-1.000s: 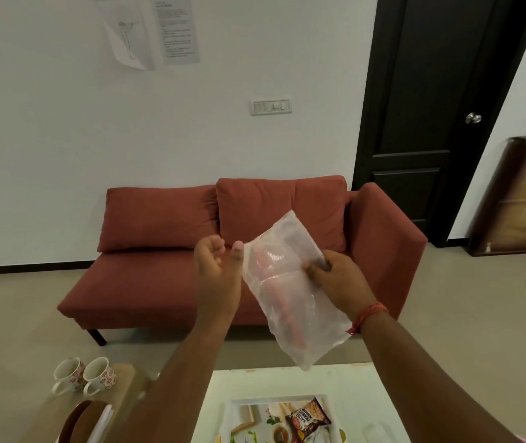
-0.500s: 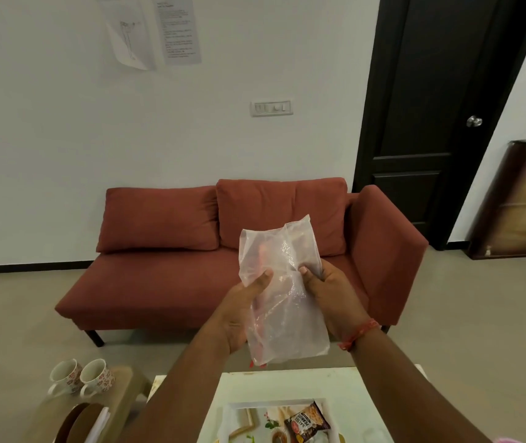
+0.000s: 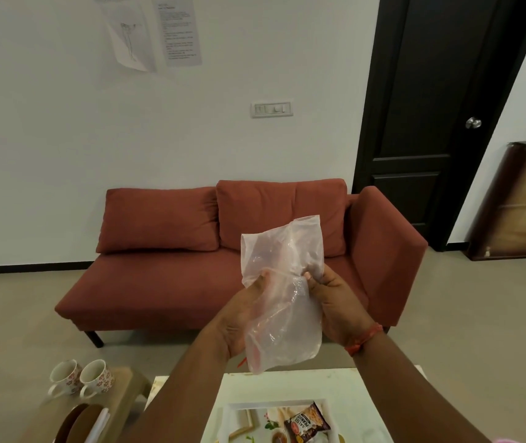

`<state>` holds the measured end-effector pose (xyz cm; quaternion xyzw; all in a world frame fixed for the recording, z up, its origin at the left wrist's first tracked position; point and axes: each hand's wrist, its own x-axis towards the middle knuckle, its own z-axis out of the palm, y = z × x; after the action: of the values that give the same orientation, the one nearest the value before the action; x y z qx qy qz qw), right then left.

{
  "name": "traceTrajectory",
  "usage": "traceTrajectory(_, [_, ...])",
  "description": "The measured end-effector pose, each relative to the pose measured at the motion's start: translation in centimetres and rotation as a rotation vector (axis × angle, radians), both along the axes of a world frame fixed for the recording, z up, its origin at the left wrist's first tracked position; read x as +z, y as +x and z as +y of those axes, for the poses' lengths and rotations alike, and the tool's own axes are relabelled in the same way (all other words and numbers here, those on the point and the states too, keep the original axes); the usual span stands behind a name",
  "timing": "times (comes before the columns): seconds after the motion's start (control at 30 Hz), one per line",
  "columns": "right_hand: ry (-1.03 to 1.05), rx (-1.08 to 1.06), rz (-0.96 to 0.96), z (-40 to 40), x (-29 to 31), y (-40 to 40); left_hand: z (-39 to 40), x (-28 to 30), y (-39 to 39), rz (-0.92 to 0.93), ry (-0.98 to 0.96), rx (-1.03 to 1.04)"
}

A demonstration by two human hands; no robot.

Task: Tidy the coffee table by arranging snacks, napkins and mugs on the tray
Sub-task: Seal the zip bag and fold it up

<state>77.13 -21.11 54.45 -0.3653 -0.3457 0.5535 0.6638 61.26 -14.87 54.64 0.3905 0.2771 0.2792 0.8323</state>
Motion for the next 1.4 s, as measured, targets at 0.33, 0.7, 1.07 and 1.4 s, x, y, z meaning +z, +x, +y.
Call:
traceTrajectory(0.33, [-0.17, -0.187, -0.26, 0.2, -0.9, 1.2, 1.1, 0.3, -1.1, 0.281, 0.355, 0.369])
traceTrajectory(0.7, [-0.132, -0.075, -0.294, -0.4, 0.3, 1.7, 0.6, 1.3, -1.6, 0.296, 0.505, 0.265])
traceTrajectory(1.07, [-0.114, -0.021, -0.232, -1.7, 1.6, 1.8, 0.8, 2.2, -2.5, 0.132, 0.525, 0.111])
traceTrajectory(1.4, [-0.052, 0.028, -0.016, -2.0, 1.8, 3.6, 2.3, 1.9, -3.3, 0.295, 0.834, 0.204])
